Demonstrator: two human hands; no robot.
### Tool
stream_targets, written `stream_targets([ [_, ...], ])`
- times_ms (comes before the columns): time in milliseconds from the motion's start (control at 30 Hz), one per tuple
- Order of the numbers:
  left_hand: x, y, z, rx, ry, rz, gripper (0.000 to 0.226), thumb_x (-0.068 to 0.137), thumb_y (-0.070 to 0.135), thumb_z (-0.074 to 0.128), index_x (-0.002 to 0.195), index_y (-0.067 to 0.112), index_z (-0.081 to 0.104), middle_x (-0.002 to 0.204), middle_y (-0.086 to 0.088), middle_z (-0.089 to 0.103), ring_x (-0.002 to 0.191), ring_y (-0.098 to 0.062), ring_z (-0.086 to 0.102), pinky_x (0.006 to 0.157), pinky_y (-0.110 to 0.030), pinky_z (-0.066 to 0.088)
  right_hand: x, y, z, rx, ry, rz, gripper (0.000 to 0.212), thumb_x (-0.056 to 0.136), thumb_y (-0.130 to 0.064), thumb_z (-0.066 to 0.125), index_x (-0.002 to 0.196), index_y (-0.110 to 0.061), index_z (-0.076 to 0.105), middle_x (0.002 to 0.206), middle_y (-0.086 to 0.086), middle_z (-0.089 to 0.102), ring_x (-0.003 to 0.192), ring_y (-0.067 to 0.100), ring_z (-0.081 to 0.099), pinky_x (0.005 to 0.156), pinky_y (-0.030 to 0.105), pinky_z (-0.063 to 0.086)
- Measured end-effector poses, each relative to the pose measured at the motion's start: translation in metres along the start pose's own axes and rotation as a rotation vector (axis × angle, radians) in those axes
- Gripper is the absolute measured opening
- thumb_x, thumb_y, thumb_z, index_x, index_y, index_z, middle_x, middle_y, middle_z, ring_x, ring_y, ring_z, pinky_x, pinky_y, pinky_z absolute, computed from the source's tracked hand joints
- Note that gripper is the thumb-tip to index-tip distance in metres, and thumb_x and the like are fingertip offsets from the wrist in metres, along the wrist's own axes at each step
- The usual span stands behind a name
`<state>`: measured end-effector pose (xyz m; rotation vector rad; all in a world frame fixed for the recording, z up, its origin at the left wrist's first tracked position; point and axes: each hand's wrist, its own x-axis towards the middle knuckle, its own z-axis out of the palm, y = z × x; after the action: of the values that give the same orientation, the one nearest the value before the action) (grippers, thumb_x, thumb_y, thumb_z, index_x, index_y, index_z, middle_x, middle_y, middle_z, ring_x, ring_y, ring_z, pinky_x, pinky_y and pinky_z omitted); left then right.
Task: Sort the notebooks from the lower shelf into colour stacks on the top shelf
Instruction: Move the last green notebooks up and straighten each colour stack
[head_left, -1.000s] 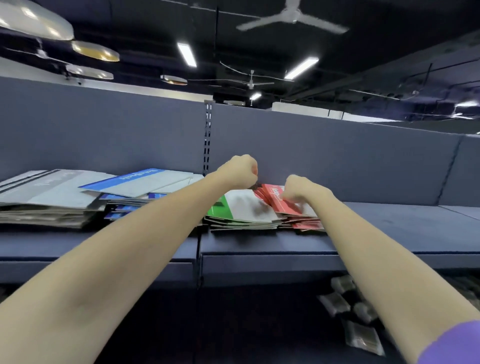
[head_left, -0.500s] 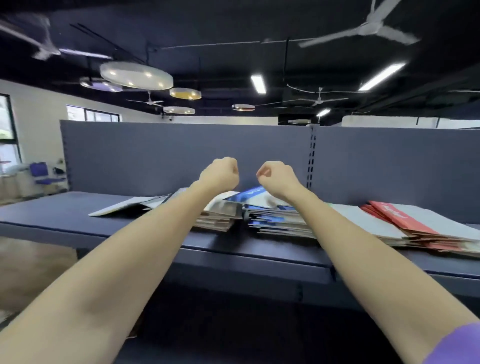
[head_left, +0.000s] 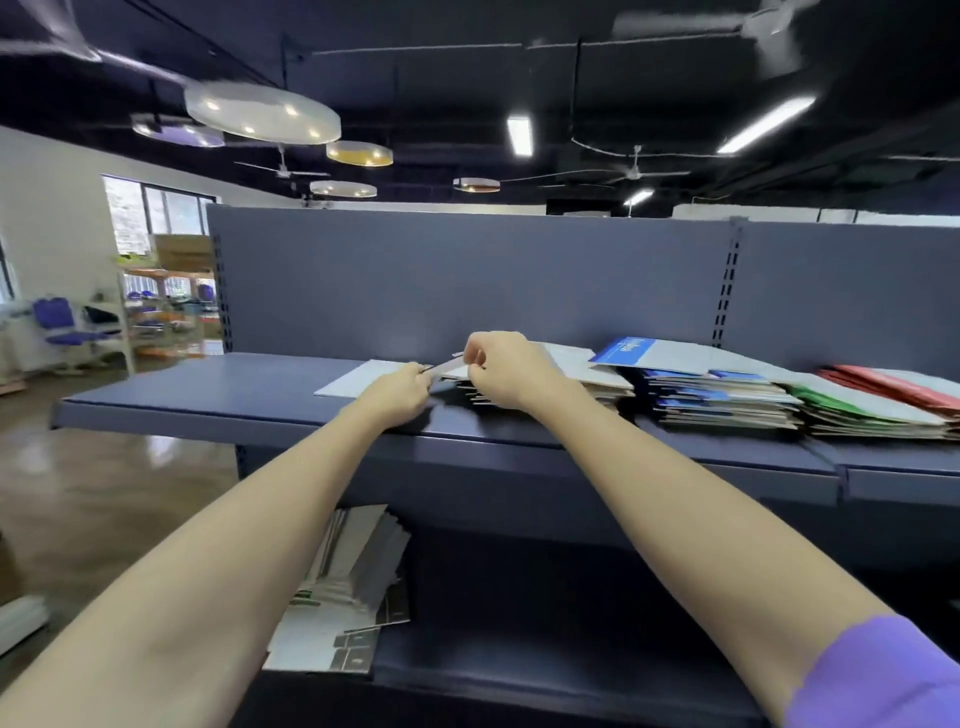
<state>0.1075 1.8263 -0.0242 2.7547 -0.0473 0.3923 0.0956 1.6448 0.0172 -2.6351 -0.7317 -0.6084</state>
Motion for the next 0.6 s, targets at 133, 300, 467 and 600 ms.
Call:
stream_targets([
  [133, 0.001, -0.011, -0.003, -0.015, -0.090, -0.041, 0.043, 0.104, 0.032, 0.030, 0.144, 0.023, 0.041, 0.142, -0.007, 0.053, 0.124, -0.031, 0.051, 0.105, -0.044, 0.040, 0.000, -0.016, 0.014, -0.032, 0.008, -0.002, 0.024, 0.091, -0.012, 0.047, 0.107, -0.017, 0.065, 0.113, 0.004, 0.068, 0.106, 0.027, 0.059, 0.090, 0.039, 0.049],
  [300, -0.002, -0.012, -0.009, 0.034, -0.061, -0.088, 0.040, 0.100, 0.024, 0.033, 0.135, 0.015, 0.048, 0.143, -0.010, 0.052, 0.126, -0.032, 0.050, 0.106, -0.042, 0.040, -0.016, -0.020, 0.020, -0.080, 0.117, -0.085, 0.023, 0.085, -0.007, 0.051, 0.097, -0.012, 0.070, 0.098, 0.008, 0.069, 0.094, 0.029, 0.058, 0.085, 0.038, 0.045],
  [467, -0.013, -0.005, -0.013, -0.068, -0.021, 0.011, 0.015, 0.088, 0.015, 0.048, 0.073, 0.011, 0.050, 0.090, -0.012, 0.063, 0.084, -0.030, 0.056, 0.077, -0.037, 0.048, -0.033, -0.013, 0.014, 0.007, 0.198, -0.136, 0.021, 0.079, -0.001, 0.051, 0.089, -0.009, 0.067, 0.089, 0.009, 0.064, 0.083, 0.025, 0.050, 0.076, 0.037, 0.044],
  [600, -0.040, 0.016, -0.016, -0.096, 0.033, 0.092, 0.012, 0.081, 0.013, 0.054, 0.072, 0.017, 0.062, 0.081, -0.007, 0.069, 0.082, -0.027, 0.063, 0.073, -0.038, 0.053, -0.060, -0.014, 0.011, 0.031, 0.092, -0.178, 0.019, 0.082, -0.003, 0.050, 0.090, -0.012, 0.065, 0.088, 0.001, 0.057, 0.083, 0.020, 0.049, 0.073, 0.035, 0.044],
])
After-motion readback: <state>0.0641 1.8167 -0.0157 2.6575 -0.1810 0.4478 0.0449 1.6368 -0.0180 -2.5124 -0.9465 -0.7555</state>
